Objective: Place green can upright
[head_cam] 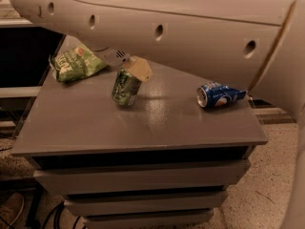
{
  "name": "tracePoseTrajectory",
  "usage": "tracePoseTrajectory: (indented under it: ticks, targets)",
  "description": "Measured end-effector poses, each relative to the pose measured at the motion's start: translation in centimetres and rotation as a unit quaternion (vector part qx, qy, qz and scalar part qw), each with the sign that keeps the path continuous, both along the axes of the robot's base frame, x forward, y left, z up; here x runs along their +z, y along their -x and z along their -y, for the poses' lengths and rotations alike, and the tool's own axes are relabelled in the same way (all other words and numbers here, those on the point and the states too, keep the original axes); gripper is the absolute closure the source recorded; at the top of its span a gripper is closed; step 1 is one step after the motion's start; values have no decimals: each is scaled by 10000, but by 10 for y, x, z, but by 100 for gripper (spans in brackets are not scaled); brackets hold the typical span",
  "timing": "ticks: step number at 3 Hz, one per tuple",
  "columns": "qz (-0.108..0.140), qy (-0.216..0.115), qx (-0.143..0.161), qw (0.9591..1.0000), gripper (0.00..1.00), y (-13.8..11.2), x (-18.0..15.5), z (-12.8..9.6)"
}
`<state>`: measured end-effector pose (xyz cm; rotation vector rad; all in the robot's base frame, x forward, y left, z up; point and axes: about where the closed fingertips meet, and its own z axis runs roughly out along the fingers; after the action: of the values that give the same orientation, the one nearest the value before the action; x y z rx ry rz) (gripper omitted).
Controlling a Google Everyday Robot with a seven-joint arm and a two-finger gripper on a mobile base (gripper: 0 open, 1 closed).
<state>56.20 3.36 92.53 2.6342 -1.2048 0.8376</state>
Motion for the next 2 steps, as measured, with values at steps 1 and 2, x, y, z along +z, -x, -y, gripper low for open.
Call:
tracePoseTrajectory:
  ticks: [1,2]
  targets:
    - [82,133,29,9999,100,-3,2,1]
    - [117,263,59,9996,100,-4,3,2]
